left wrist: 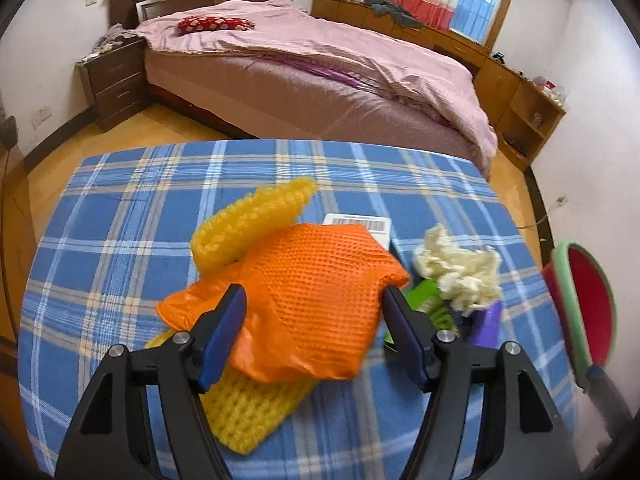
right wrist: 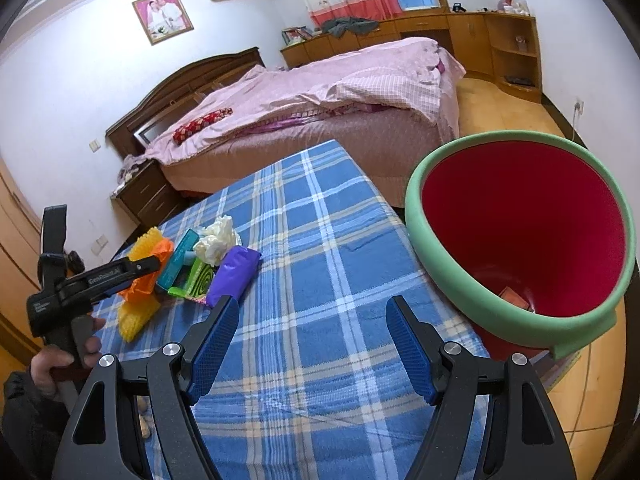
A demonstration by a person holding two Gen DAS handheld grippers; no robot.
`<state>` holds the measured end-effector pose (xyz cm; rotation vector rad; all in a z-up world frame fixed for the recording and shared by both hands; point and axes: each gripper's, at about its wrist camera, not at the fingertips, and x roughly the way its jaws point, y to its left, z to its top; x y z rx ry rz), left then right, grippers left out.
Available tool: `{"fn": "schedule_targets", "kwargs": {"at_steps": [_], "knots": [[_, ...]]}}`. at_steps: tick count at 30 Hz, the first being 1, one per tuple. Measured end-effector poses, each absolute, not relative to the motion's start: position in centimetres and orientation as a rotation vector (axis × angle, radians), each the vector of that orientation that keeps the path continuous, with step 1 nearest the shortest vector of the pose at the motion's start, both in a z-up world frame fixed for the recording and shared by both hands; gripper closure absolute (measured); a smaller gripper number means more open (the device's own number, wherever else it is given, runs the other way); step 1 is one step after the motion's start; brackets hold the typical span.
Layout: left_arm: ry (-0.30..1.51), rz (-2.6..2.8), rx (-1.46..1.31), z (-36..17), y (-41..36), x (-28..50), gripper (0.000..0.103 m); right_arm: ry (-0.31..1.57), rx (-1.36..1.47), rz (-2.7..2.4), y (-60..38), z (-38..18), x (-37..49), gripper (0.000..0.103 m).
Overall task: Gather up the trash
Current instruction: 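Grasp the orange mesh bag with the left gripper while the right grasps the purple packet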
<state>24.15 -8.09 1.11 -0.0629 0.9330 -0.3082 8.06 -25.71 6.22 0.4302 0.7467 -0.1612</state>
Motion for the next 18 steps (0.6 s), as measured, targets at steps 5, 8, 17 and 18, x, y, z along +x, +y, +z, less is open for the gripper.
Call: {"fn": "schedule_targets", "kwargs": {"at_steps": [5,8,17,18], "knots": [[0.936,-0.289,-0.132,0.0,-6.3,24.2,0.033,0.769,0.412,-0.154,-25.0,5.8,9.3,0.026],[0.940,-0.289,-0.155,-0.3,-5.6,24.2,0.039,0.784,0.406,-0.140,-24.2,5.5,10.3,0.026],[0.913,-0.267,-0.214,-0.5,-3.6,23.7,0.076,0.832,0.366,-0.086,-21.4,4.7,14.0,0.026],[0.909,-0.277,-0.243,-0.5,-3.1,23.6,0.078,0.836,0.361,-0.083,-21.2,4.5,14.3,0.026]]}}
